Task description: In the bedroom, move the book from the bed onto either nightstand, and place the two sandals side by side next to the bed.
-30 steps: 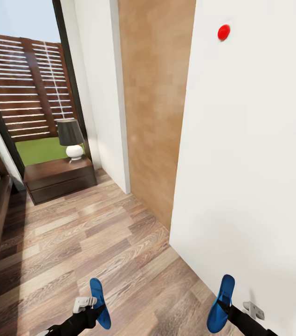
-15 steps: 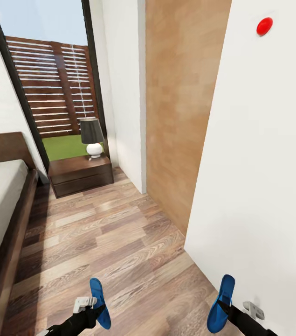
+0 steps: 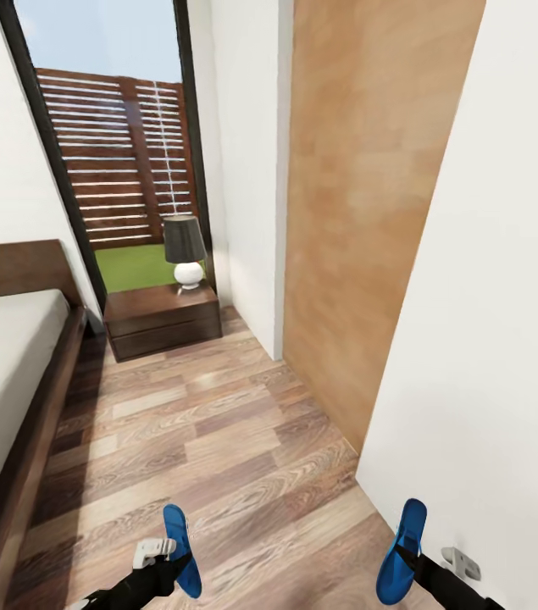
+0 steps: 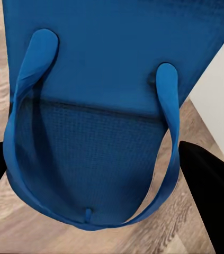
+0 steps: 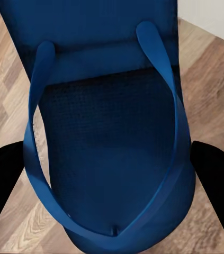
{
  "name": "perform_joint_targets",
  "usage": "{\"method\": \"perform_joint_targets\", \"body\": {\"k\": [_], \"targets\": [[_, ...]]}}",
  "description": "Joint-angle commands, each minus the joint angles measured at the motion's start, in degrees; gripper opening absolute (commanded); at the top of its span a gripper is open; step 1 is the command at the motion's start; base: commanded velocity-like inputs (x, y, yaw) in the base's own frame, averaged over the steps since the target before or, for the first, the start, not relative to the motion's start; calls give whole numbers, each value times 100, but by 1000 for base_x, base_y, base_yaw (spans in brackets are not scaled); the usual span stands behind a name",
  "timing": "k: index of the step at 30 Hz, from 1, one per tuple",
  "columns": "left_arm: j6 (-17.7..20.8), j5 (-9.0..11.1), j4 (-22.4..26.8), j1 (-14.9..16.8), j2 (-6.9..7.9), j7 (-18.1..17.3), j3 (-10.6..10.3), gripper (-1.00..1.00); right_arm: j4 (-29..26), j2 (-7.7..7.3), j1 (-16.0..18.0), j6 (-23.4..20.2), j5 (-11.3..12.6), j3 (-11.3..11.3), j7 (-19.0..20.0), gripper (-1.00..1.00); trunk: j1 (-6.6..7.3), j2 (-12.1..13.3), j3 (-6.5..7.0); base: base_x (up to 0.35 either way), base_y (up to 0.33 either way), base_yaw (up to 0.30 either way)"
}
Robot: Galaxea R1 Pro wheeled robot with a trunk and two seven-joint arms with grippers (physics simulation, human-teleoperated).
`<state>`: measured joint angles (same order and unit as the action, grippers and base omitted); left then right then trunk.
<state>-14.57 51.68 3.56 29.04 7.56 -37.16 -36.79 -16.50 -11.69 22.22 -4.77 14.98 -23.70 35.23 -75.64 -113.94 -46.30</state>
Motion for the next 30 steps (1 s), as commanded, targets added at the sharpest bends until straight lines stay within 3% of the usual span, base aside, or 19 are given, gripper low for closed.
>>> {"method": "perform_joint_targets", "body": {"k": [1,7,30], "targets": [[-37,26,-4,5,0,-5,-47,-100,-4,0,2,-51,57,-21,28,-100,0,-2,-5,47,0,281],[-37,26,-4,5,0,-4,-47,-100,-4,0,2,-51,57,-21,28,-100,0,-2,-5,148,24,154],[-37,26,-4,5,0,-29,-47,-100,-2,0,2,-51,57,-22,28,-100,0,-2,-5,257,98,2]]}}
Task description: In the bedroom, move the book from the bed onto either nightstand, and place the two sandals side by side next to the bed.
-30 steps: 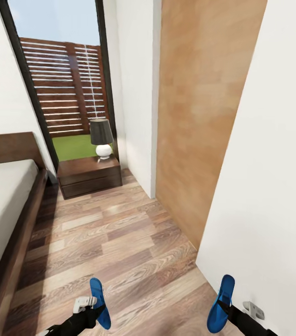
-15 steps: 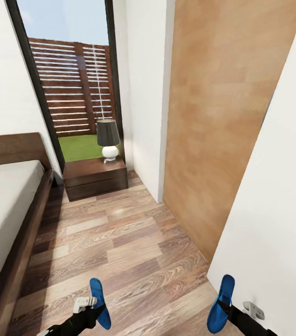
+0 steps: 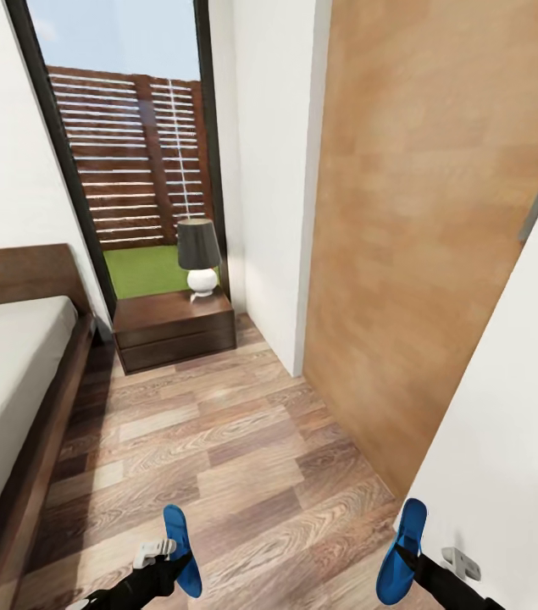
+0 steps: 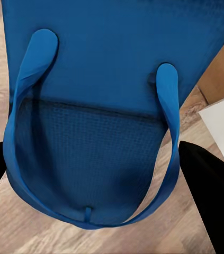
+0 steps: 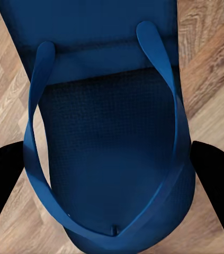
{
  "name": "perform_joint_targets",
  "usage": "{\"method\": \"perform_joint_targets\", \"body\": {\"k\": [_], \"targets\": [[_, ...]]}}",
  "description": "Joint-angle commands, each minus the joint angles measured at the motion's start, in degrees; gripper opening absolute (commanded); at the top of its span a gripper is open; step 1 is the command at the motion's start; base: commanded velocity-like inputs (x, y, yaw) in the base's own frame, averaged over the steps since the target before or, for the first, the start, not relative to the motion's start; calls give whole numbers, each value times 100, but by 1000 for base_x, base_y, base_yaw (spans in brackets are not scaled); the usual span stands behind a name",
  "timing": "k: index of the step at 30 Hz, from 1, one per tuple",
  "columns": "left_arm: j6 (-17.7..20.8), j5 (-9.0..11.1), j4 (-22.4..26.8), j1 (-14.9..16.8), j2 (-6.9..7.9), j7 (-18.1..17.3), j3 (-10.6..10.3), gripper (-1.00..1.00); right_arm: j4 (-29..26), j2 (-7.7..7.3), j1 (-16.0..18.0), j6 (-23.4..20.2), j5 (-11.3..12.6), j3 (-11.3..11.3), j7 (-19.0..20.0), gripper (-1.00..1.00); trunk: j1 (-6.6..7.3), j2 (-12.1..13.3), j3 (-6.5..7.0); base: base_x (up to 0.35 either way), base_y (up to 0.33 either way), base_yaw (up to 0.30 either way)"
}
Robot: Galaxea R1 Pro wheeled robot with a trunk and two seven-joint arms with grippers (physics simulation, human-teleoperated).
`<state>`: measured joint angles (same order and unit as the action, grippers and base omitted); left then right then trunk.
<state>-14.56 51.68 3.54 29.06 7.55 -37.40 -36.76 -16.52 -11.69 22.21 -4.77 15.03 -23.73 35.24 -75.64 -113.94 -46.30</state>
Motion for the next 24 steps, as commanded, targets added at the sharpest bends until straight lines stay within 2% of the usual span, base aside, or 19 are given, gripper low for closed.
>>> {"method": "perform_joint_targets", "body": {"k": [1,7,17,24], "targets": [[-38,27,-2,3,1,-4,-51,-100,0,0,3,-50,53,-19,26,-100,0,-2,-5,48,23,0],[-38,27,-2,3,1,-8,-51,-100,0,0,3,-50,53,-19,26,-100,0,-2,-5,102,6,0],[-38,27,-2,3,1,-6,-51,-100,0,0,3,-50,53,-18,26,-100,0,-2,-5,314,0,5],[-38,27,-2,3,1,9,-51,-100,0,0,3,-50,53,-18,26,-100,0,-2,-5,240,0,155]]}}
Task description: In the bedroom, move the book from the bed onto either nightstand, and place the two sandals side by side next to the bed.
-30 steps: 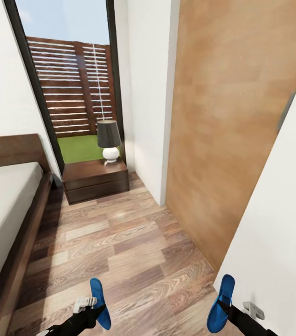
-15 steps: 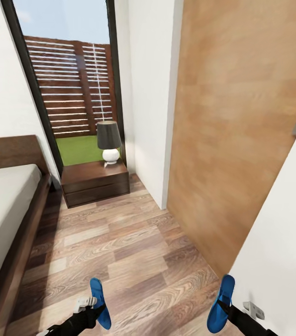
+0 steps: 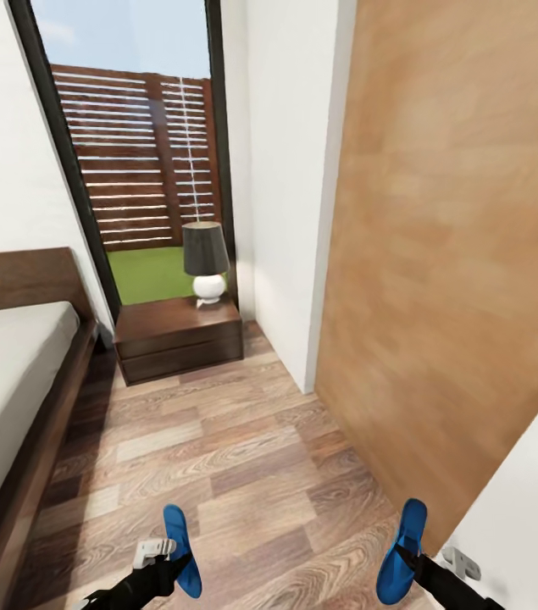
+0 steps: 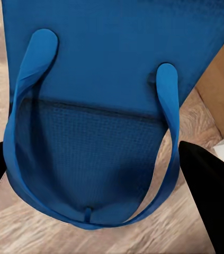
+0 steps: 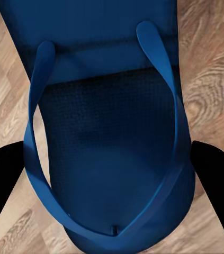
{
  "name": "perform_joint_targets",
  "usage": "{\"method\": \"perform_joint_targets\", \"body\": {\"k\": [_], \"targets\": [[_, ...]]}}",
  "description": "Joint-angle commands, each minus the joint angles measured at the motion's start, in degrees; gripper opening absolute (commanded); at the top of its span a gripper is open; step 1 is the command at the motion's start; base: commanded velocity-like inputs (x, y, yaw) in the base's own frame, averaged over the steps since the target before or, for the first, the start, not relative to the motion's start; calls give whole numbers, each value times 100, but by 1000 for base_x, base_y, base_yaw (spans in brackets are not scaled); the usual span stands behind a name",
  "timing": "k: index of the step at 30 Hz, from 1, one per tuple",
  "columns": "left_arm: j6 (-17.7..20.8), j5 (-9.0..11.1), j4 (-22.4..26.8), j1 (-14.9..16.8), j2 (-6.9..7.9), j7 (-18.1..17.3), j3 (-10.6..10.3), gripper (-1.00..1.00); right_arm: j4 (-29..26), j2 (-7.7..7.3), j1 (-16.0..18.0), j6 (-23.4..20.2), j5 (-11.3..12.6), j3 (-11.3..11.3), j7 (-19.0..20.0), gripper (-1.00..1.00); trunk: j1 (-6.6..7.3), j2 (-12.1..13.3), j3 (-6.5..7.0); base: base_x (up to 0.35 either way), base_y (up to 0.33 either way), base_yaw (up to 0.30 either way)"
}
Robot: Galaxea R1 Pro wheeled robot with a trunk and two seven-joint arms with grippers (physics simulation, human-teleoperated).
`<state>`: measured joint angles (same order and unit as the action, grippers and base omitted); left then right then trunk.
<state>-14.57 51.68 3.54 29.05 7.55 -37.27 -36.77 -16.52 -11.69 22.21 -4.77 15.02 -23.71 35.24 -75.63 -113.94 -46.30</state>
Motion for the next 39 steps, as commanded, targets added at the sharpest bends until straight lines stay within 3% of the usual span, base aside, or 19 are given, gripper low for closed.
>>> {"method": "perform_joint_targets", "body": {"k": [1,27,39], "targets": [[-38,27,-3,4,1,-3,-50,-100,-1,0,3,-50,54,-19,26,-100,-1,-2,-5,190,0,40],[-38,27,-3,4,1,-6,-50,-100,-2,0,3,-50,54,-19,26,-100,-1,-2,-5,265,0,4],[-38,27,-3,4,1,-8,-50,-100,-2,0,3,-50,54,-19,25,-100,-1,-2,-5,13,0,243]]}}
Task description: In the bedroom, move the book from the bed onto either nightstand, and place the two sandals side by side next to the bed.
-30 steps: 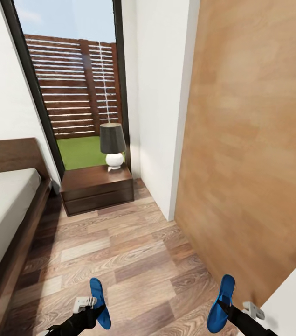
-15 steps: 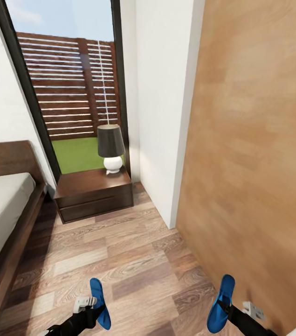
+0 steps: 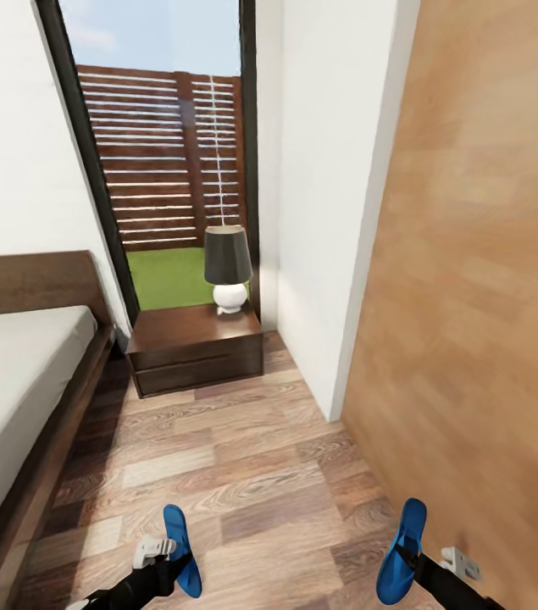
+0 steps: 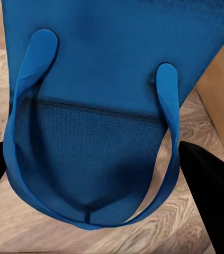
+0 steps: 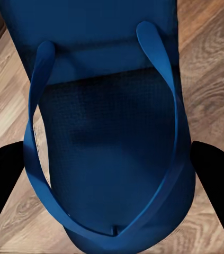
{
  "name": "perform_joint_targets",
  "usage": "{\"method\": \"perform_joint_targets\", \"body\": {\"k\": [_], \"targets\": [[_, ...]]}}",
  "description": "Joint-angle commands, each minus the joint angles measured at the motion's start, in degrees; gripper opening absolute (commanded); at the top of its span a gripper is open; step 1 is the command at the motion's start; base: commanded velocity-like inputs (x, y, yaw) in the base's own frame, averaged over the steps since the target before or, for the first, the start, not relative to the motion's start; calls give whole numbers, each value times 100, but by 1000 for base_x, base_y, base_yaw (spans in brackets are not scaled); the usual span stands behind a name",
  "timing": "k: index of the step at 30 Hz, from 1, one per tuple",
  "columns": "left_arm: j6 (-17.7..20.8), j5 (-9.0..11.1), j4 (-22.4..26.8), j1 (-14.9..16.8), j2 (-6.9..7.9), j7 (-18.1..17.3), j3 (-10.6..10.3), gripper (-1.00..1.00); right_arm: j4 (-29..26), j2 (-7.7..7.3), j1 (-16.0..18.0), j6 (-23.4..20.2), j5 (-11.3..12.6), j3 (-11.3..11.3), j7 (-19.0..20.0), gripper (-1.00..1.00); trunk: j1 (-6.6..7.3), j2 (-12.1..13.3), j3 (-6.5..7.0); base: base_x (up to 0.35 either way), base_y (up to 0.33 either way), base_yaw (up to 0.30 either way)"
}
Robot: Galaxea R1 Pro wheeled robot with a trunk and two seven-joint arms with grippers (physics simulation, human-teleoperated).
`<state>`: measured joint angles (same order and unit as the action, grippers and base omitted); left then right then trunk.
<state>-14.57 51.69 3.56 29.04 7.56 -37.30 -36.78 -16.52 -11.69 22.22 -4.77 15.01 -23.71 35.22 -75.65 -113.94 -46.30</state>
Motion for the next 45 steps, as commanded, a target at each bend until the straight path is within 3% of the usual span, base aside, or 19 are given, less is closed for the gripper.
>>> {"method": "perform_joint_targets", "body": {"k": [1,10,45], "targets": [[-37,26,-4,5,0,-4,-48,-100,-2,0,1,-51,54,-19,28,-100,1,-2,-5,0,0,279],[-37,26,-4,5,0,-21,-48,-100,-1,0,1,-51,54,-19,29,-100,1,-2,-5,110,0,63],[-37,26,-4,5,0,4,-48,-100,-1,0,1,-51,54,-20,28,-100,1,-2,-5,320,0,42]]}}
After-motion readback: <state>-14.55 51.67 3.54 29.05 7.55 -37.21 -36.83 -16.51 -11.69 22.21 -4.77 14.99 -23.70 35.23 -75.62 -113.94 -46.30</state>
